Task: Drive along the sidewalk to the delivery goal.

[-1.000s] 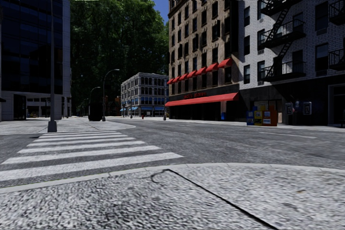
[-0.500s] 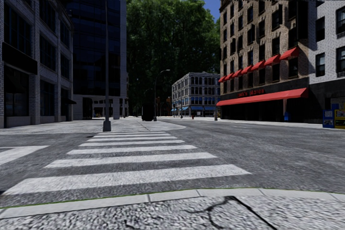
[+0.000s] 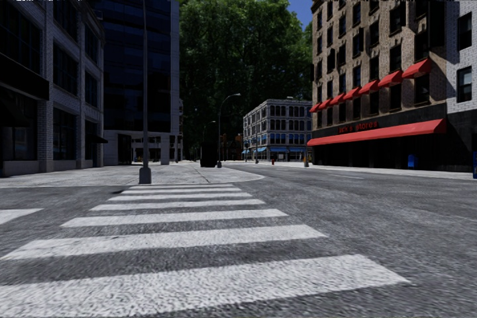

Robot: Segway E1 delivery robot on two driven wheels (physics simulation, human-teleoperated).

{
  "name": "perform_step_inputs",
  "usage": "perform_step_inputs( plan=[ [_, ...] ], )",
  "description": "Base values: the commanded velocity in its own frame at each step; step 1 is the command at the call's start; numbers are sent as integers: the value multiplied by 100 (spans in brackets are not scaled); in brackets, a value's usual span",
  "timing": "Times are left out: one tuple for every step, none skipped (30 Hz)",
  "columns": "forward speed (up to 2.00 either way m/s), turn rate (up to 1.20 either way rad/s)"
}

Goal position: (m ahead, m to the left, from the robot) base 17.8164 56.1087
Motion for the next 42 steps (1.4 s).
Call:
perform_step_inputs(
  plan=[
    [166, 114],
    [166, 116],
    [166, 114],
    [166, 31],
    [166, 13],
    [166, 8],
    [166, 6],
    [166, 6],
    [166, 6],
    [166, 6],
    [166, 4],
    [166, 0],
    [166, 0],
    [166, 0],
    [166, 0],
    [166, 0],
    [166, 0],
    [166, 0],
    [166, 0],
    [166, 0],
    [166, 0],
    [166, 0],
    [166, 0],
    [166, 0],
    [166, 0],
    [166, 0],
    [166, 0],
    [168, 0],
    [168, 0],
    [200, 0],
    [200, 0],
    [200, 0],
    [200, 0],
    [200, 0],
    [200, 0],
    [200, 0],
    [200, 0],
    [200, 0],
    [200, 0],
    [200, 0],
    [200, 0],
    [200, 0]
  ],
)
